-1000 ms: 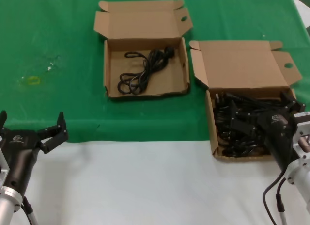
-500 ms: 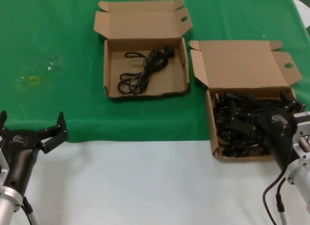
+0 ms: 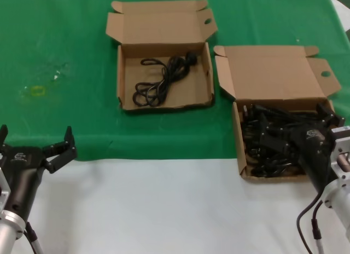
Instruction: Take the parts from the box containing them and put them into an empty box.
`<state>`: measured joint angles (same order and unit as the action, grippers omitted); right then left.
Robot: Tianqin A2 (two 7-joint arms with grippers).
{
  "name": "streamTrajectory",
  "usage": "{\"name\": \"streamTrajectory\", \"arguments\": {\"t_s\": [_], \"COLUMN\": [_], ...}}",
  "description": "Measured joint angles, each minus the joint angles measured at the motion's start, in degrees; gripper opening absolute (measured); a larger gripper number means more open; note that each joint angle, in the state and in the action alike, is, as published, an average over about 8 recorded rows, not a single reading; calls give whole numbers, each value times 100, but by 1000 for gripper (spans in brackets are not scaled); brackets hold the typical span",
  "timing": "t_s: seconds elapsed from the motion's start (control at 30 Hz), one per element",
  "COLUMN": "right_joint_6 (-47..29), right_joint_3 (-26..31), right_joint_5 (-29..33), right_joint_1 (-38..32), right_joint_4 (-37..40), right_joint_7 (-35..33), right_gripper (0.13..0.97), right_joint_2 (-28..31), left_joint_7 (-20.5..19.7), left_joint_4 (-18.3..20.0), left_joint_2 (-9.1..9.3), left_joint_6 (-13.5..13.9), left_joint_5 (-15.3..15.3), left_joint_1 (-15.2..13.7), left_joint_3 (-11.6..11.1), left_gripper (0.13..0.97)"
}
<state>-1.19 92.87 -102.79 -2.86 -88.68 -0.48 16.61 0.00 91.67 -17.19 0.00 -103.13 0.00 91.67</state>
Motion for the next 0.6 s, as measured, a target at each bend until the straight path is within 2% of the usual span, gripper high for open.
{"name": "streamTrajectory", "arguments": {"t_s": [0.6], "right_joint_6": [0], "right_joint_3": [0], "right_joint_5": [0], "right_joint_1": [0], "right_joint_4": [0], "right_joint_7": [0], "right_gripper": [966], "right_joint_2": [0], "left_joint_7": [0], "left_joint_4": [0], "left_joint_2": [0], "left_joint_6": [0], "left_joint_5": [0], "left_joint_1": [0], "left_joint_3": [0], "left_gripper": [966]}}
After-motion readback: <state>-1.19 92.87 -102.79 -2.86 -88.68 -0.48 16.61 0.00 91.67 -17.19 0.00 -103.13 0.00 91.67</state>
